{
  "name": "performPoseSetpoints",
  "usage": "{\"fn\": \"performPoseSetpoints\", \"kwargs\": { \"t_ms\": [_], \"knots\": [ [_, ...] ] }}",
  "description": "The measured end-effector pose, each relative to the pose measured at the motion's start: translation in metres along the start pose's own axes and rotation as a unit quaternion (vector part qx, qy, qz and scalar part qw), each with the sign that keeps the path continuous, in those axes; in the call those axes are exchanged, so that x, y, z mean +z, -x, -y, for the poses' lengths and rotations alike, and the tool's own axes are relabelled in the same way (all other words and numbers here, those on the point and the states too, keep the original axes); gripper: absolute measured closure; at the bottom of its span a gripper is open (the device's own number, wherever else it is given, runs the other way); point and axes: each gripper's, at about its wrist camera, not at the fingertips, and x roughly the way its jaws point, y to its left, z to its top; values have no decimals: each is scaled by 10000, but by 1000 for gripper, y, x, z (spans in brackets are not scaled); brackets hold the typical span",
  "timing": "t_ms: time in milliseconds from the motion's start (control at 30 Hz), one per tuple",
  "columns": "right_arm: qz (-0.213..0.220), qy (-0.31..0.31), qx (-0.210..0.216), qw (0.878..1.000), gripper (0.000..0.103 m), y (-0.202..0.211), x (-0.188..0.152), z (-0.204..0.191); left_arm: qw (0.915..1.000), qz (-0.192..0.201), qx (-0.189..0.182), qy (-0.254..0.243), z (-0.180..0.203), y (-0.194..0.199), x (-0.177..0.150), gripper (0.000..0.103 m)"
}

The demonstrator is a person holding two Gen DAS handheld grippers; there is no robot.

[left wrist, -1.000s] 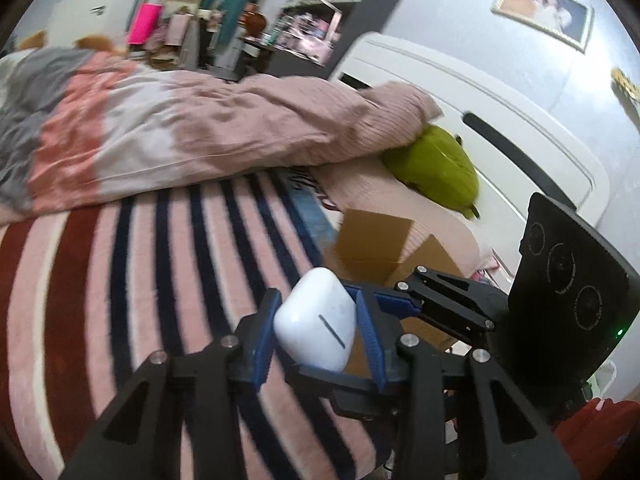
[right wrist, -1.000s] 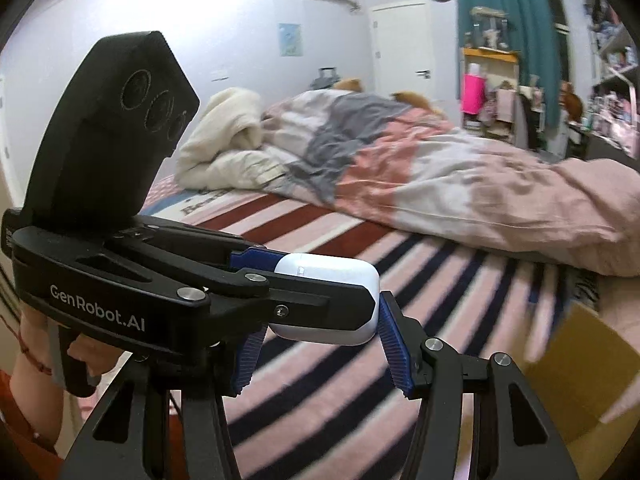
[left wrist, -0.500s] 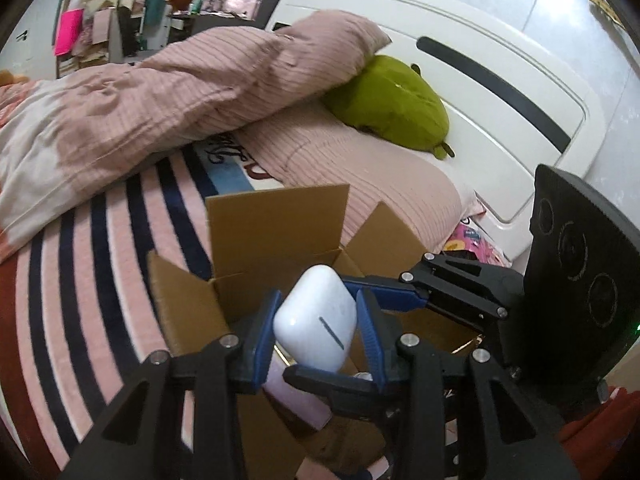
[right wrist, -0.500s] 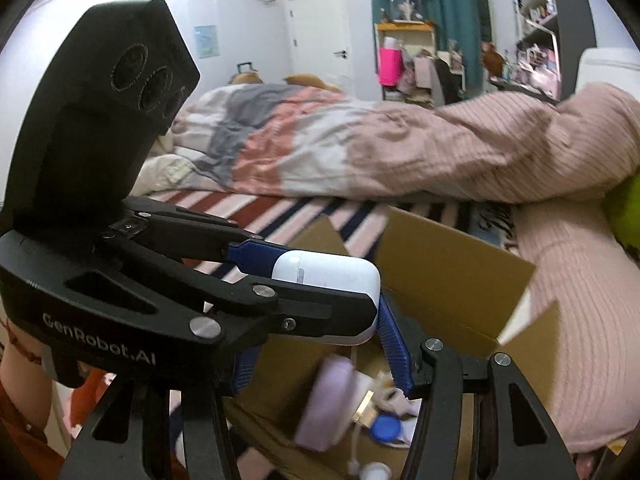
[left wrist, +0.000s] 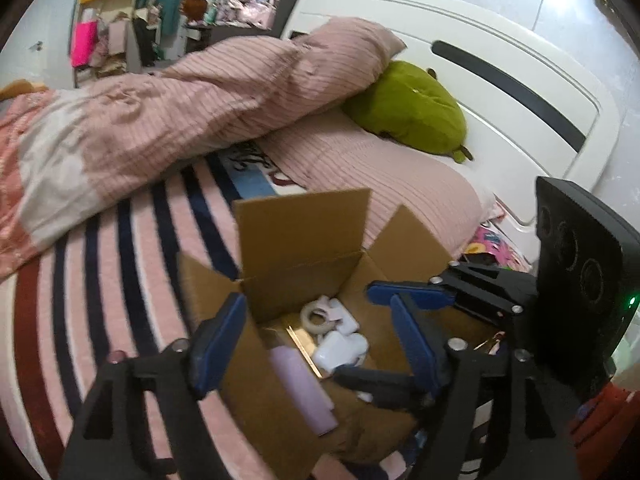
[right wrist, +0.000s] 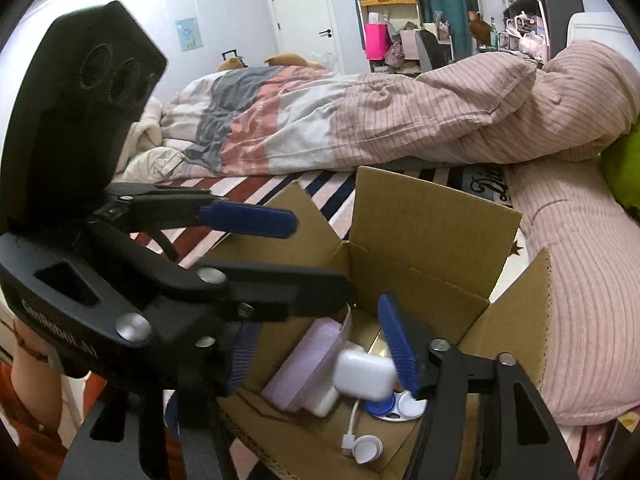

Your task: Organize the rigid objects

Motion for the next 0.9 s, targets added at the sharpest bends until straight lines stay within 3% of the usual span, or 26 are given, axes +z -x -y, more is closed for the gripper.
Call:
{"fn": "performPoseSetpoints", "kwargs": {
  "t_ms": [33,133,267,367,400,533,700,900],
  "knots": [
    [19,20,-25,10000,43,1,1,-2,9999,125,111,19,-2,7,-2,19],
    [171,116,-100,9997,38,11,3,-8,9982,426,399,111,-5,29,-6,19],
    [627,415,-323,9966,10,31,8,-24,9917,812,971,211,-10,59,-13,14],
    [870,725,-470,9925,6,42,12,-39,9841,1132,1329,315,-15,84,-21,9],
    [935,826,-491,9910,1,45,13,-45,9821,1207,1397,365,-17,91,-23,9],
    [1004,897,-367,9902,0,48,17,-56,9707,1453,1827,566,-29,117,-36,7],
    [1190,909,-546,9872,0,51,17,-66,9579,1578,2295,691,-41,133,-49,6],
    [1286,665,-470,9884,0,54,20,-63,9532,1590,2456,759,-48,140,-57,6]
  ]
}}
